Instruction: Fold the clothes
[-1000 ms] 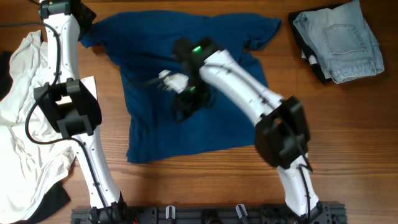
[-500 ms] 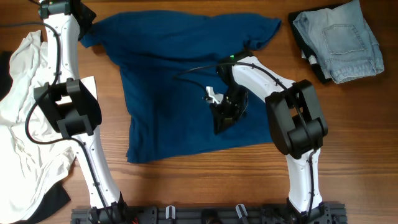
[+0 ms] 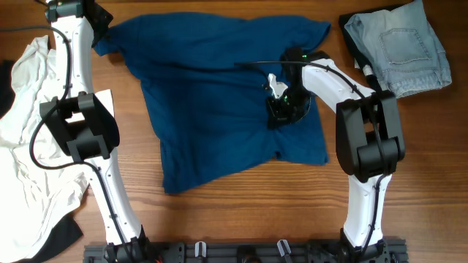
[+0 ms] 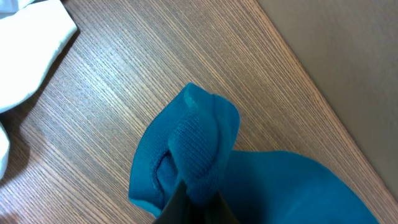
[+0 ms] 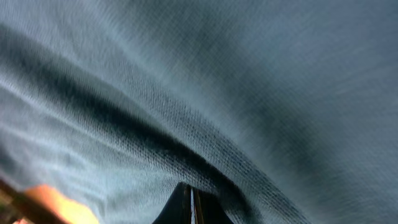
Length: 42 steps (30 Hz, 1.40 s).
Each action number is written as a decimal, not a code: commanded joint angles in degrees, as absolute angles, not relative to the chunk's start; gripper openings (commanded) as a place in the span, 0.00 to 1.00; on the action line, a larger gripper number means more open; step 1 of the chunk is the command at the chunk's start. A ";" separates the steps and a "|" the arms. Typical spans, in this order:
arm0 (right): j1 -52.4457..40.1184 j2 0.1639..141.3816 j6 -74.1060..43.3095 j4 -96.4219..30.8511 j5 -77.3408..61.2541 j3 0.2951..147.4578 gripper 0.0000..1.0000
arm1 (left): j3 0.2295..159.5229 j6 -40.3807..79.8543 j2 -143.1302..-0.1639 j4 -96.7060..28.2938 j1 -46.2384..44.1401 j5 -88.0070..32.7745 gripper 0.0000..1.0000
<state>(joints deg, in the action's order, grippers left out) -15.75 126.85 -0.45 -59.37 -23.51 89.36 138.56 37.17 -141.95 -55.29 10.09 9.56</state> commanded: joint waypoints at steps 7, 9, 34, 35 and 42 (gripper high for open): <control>-7.01 129.19 -10.13 -53.30 -0.95 88.90 0.04 | 139.20 36.47 -139.37 -56.05 9.98 9.06 0.04; -3.07 129.19 -10.66 -52.69 -0.89 88.92 0.04 | 139.20 36.47 -139.39 -56.40 9.98 9.06 0.04; -17.17 127.09 1.67 -77.10 -12.51 109.91 0.61 | 139.20 36.45 -139.39 -60.18 9.91 7.16 0.04; -18.74 127.09 1.50 -76.23 -12.53 107.57 0.61 | 139.20 36.42 -139.39 -60.16 10.02 7.16 0.04; -21.06 127.07 3.31 -71.46 -15.75 92.64 0.57 | 139.20 36.45 -139.39 -60.10 11.27 7.14 0.04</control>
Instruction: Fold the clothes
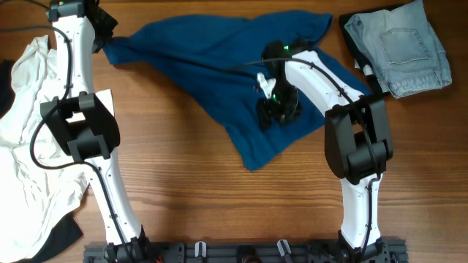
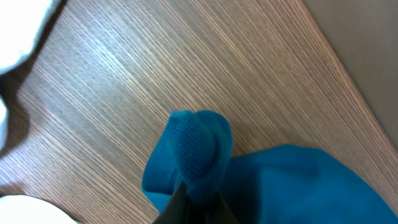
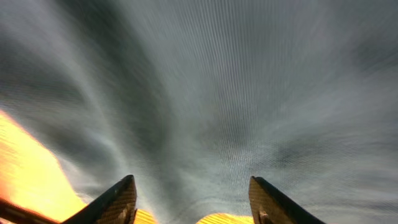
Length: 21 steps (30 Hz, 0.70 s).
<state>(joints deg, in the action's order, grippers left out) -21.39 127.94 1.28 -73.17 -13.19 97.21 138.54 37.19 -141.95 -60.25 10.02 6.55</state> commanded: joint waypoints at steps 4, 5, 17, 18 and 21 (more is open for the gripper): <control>-21.10 126.91 4.51 -67.88 -15.38 89.89 0.61 | 139.20 36.45 -139.39 -60.34 11.20 6.15 0.04; -20.86 126.58 4.12 -66.70 -13.96 89.89 0.63 | 139.20 36.45 -139.39 -60.55 11.20 5.37 0.04; 0.58 126.19 -0.03 -57.60 -12.01 92.07 0.56 | 139.20 36.47 -139.39 -70.50 10.90 4.89 0.04; 1.43 126.19 0.05 -57.45 -11.57 93.19 0.57 | 139.20 36.45 -139.39 -72.40 10.74 4.38 0.04; 1.76 126.19 1.98 -58.22 -10.39 97.38 0.58 | 139.20 36.42 -139.39 -77.69 9.98 3.90 0.04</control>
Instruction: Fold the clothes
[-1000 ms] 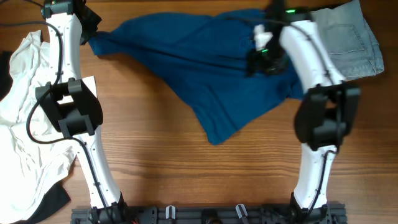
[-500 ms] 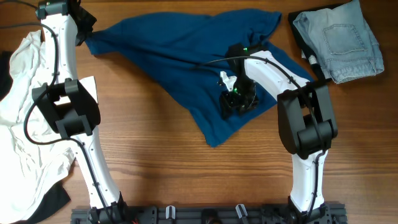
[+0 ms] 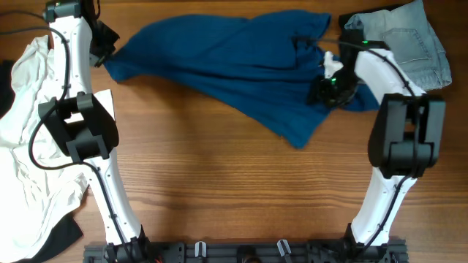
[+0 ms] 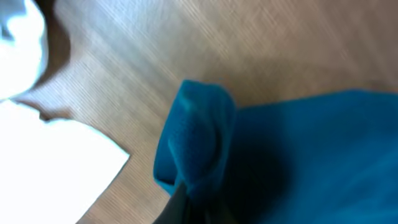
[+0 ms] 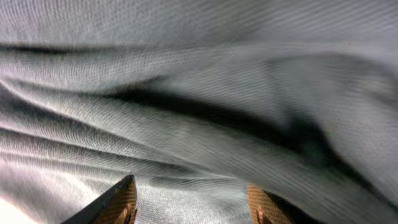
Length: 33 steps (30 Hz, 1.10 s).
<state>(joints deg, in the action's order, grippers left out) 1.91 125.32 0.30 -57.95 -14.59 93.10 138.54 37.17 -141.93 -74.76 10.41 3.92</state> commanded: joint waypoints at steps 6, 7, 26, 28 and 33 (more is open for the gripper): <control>-2.55 125.73 2.68 -70.74 -12.56 107.70 0.53 | 139.20 36.25 -139.39 -81.78 7.77 3.88 0.04; -3.57 125.40 2.33 -72.73 -12.60 108.68 0.53 | 139.20 36.27 -139.39 -82.61 7.35 3.88 0.04; -19.03 109.73 -1.43 -66.85 -14.63 80.55 0.63 | 138.63 34.79 -139.46 -85.49 6.63 4.10 0.04; -18.87 107.15 0.14 -65.49 -14.72 77.87 0.74 | 138.63 34.79 -139.46 -85.10 6.52 4.03 0.04; -18.79 107.24 1.50 -60.20 -19.40 70.39 0.76 | 138.63 34.76 -139.46 -85.12 6.50 3.88 0.04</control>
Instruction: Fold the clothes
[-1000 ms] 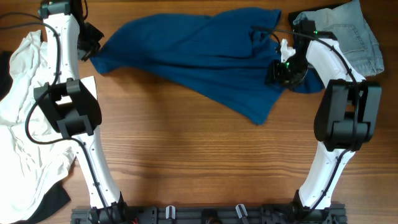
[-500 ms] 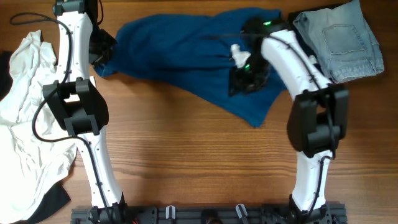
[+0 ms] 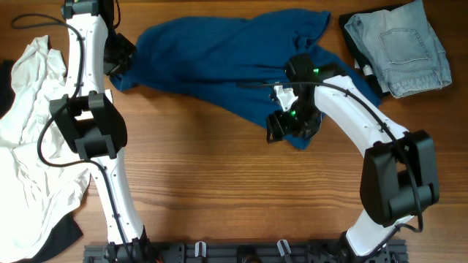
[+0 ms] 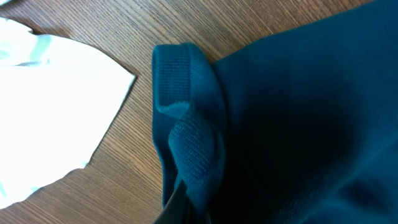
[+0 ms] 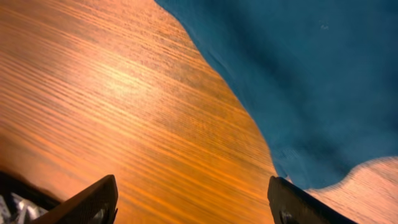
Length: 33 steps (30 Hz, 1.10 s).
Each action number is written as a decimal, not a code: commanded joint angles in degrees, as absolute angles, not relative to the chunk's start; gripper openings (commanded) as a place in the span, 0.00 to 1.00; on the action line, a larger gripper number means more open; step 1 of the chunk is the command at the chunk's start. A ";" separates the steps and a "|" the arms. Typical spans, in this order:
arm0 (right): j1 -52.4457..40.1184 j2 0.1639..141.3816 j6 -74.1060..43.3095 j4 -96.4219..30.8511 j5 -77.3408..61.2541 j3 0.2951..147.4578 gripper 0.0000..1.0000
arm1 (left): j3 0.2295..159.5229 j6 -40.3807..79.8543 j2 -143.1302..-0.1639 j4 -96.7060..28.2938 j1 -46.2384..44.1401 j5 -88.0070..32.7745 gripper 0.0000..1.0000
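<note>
A dark blue shirt lies bunched along the far side of the table, and one corner reaches toward the middle. My left gripper is at its left end, shut on the ribbed sleeve cuff. The left wrist view shows the cuff pinched at the fingertips of that left gripper. My right gripper hovers by the shirt's near corner. In the right wrist view this right gripper is open wide over bare wood, with the shirt edge beyond it.
A crumpled white garment covers the table's left side and shows as white cloth in the left wrist view. Folded jeans sit at the far right corner. Black cloth lies at the near left.
My right gripper has moved from the shirt's right end near the jeans to its near corner, now open over bare wood. My left gripper shifted slightly right and nearer with the cuff.
First the shirt lay spread out, my left gripper holding its sleeve at the far left and my right gripper shut on fabric mid-shirt. Then the shirt was bunched toward the far edge and the right gripper was open. It stood at the shirt's right end, now at the near corner.
</note>
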<state>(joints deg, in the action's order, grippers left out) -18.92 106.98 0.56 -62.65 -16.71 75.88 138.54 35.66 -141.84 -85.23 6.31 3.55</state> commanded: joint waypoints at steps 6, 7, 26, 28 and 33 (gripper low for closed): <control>-16.21 107.24 -1.17 -53.45 -22.52 61.08 0.75 | 138.63 34.76 -139.46 -85.01 6.50 3.88 0.04; -15.33 107.24 -0.84 -53.06 -22.57 61.19 0.74 | 138.63 34.76 -139.46 -84.88 6.48 3.88 0.04; -18.06 106.32 13.43 -60.40 -28.01 75.57 0.77 | 138.63 34.79 -139.50 -83.57 6.50 3.88 0.04; -16.64 106.39 13.56 -60.05 -28.05 75.37 0.77 | 138.63 34.79 -139.50 -83.57 6.50 3.88 0.04; -11.20 106.39 18.44 -60.77 -33.74 75.35 0.82 | 138.63 34.79 -139.50 -83.50 6.50 3.77 0.04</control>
